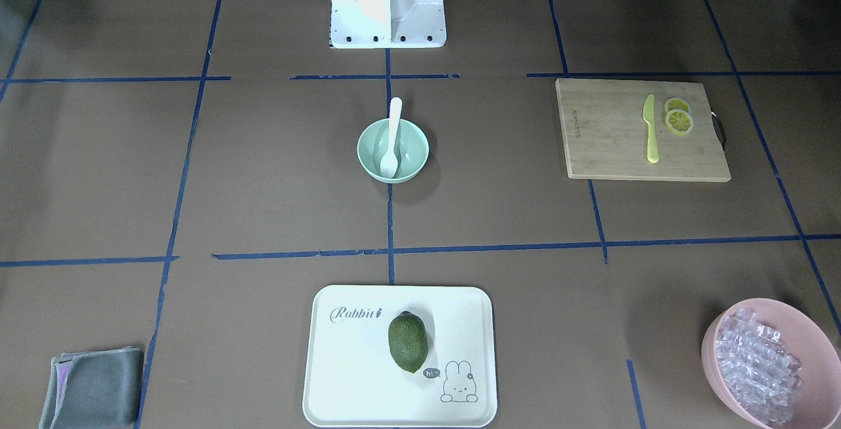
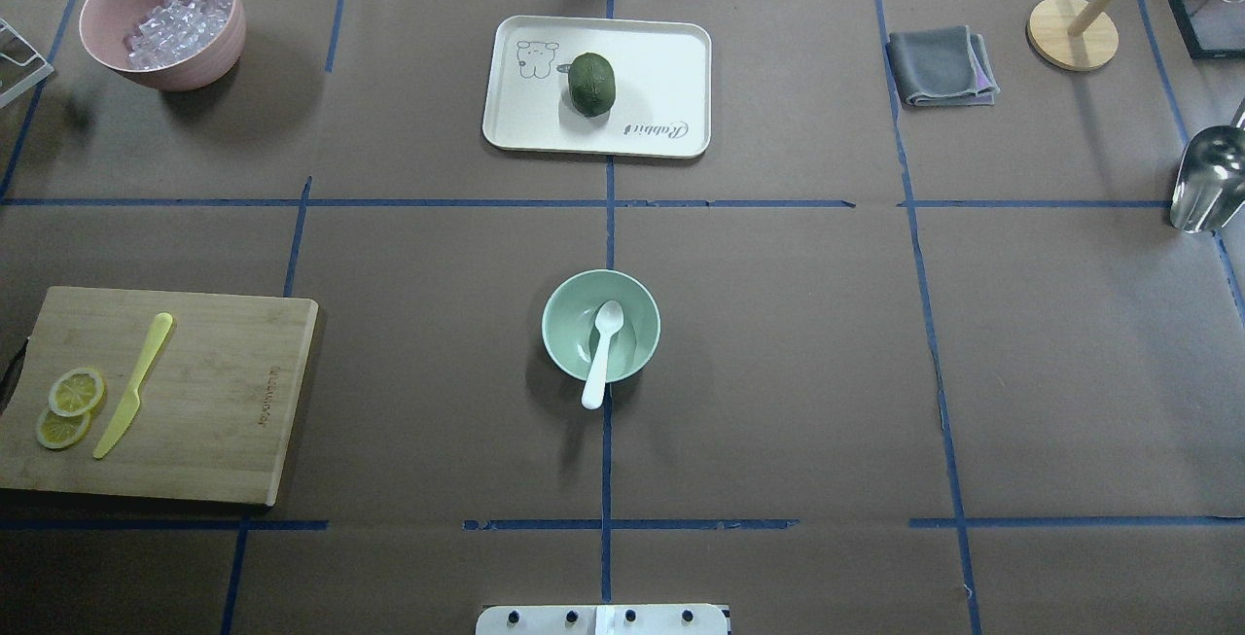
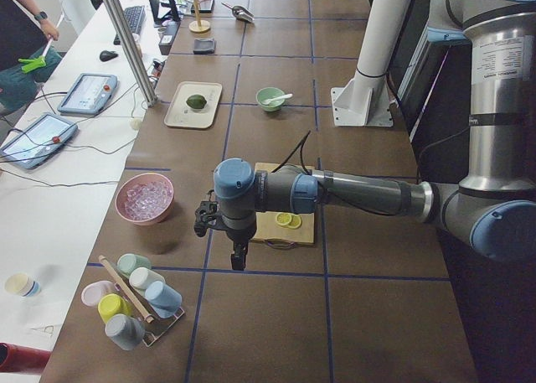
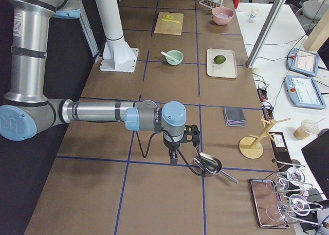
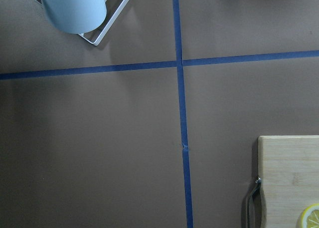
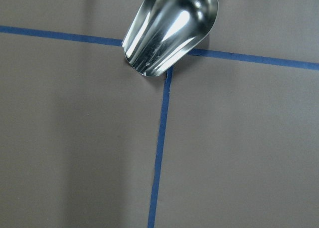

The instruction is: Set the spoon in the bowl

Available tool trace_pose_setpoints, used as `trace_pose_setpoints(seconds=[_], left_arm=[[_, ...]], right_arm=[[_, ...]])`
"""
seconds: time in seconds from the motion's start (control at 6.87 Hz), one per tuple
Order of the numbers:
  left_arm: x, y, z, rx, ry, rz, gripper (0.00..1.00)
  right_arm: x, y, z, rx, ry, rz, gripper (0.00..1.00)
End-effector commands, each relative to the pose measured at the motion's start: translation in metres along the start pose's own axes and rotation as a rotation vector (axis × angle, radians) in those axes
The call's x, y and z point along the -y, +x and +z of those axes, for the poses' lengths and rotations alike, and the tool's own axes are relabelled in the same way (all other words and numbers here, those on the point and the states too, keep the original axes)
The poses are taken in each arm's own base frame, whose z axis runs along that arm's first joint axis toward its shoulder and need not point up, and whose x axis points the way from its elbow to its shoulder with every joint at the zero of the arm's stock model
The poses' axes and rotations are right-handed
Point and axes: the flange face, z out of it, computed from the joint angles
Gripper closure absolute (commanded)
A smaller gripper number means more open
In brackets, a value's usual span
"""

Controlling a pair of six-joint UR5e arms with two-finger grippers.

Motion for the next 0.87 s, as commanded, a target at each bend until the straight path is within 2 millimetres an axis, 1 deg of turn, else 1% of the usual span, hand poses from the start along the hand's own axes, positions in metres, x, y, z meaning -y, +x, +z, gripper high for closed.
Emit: trace_pose_setpoints(seconds=[0.0, 0.29, 0.44, 0.73], left_arm=[[0.003, 0.005, -0.006, -0.004, 0.015, 0.023, 0.00], [0.001, 0.003, 0.002, -0.052, 0.000, 0.008, 0.00], [-0.003, 0.001, 0.005, -0.062, -0.005, 0.001, 0.00], [-0.004, 0.003, 0.003, -0.061, -0.002, 0.004, 0.00]], right_arm=[[0.000, -0.002, 0.001, 0.006, -0.002, 0.003, 0.00], [0.002, -0.003, 0.005, 0.004, -0.011, -0.002, 0.00], [0.002, -0.006, 0.004, 0.007, -0.008, -0.008, 0.00], [0.003, -0.009, 0.007, 0.008, -0.014, -0.015, 0.00]])
